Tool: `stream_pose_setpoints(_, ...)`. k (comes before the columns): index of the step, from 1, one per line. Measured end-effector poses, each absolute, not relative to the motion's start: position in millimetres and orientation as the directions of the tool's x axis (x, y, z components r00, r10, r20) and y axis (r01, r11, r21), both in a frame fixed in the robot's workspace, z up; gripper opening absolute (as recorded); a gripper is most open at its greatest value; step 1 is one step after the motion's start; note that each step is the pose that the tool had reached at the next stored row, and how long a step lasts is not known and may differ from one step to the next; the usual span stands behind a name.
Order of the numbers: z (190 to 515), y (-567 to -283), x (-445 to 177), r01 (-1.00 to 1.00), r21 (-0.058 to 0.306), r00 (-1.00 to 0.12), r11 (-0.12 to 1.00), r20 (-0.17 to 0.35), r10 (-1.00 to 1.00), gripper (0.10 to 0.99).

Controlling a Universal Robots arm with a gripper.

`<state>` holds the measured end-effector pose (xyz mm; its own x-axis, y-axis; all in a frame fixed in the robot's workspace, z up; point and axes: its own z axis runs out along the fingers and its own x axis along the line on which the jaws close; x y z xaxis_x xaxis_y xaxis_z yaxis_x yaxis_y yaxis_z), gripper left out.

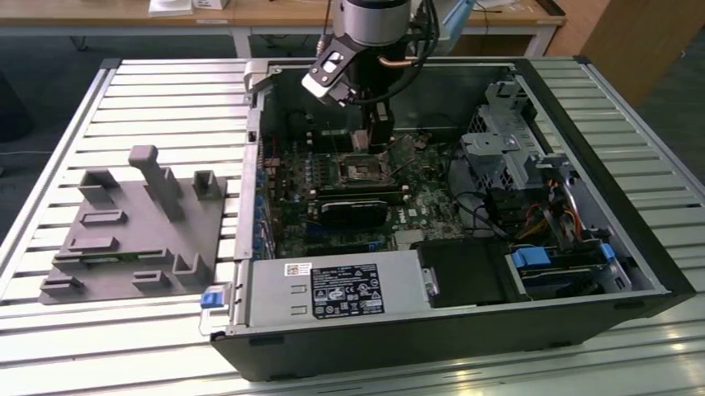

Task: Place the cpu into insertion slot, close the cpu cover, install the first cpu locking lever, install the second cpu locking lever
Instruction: 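Place the cpu into insertion slot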

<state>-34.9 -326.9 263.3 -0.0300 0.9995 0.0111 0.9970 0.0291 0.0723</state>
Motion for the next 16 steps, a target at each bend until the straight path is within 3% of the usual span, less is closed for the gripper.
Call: stream_pose_setpoints(16, 245.7, -322.7, -35.2, 0.997, 0.073, -0.030, 0.030, 0.011, 0.999, 0.541)
